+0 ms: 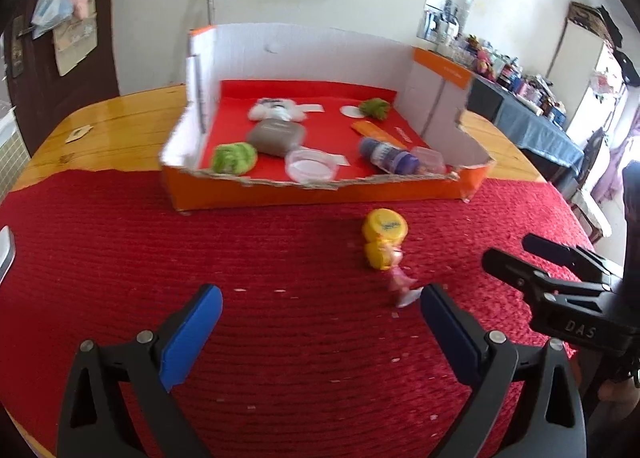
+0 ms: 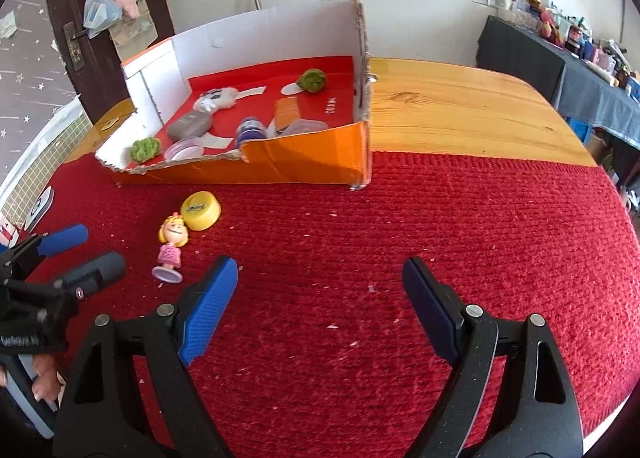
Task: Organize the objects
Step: 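Move the left tool to the pink doll figurine while the right tool approaches the yellow round case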
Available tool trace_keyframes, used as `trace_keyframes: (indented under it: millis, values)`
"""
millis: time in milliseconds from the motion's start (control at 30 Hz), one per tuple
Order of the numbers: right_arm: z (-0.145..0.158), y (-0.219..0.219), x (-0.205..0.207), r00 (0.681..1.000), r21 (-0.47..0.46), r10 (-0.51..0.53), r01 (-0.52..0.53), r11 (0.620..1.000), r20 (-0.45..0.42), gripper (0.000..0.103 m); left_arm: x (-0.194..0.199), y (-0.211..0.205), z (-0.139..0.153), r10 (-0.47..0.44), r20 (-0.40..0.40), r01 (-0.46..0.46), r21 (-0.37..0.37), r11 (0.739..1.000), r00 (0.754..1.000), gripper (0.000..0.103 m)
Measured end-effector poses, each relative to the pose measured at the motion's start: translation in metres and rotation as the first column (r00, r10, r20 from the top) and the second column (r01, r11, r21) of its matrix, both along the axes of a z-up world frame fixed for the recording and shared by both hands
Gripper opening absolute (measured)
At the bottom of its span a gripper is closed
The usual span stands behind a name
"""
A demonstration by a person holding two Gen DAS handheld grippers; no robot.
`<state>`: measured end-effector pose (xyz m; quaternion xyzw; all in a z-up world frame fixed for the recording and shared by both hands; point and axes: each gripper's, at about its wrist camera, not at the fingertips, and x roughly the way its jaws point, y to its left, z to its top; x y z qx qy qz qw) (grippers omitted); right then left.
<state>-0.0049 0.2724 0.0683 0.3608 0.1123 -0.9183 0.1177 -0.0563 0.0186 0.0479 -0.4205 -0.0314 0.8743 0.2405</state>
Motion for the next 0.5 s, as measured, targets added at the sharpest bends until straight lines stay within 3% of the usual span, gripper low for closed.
trace_keyframes:
  millis: [233,500]
  values:
    - [0.008,0.017,-0.005,1.0,-0.011,-0.024,0.024,1.0,-0.005,0.085,-0.006,0.029,-0.009,-0.038,0.053,0.04,-0.046,0.998,0.998,0.101]
    - [0.01,0.025,-0.013,0.999,-0.025,-0.034,0.034,0.999,0.0,0.085,-0.015,0.027,-0.014,-0.012,0.053,0.017,-0.104,0.994,0.999,0.101]
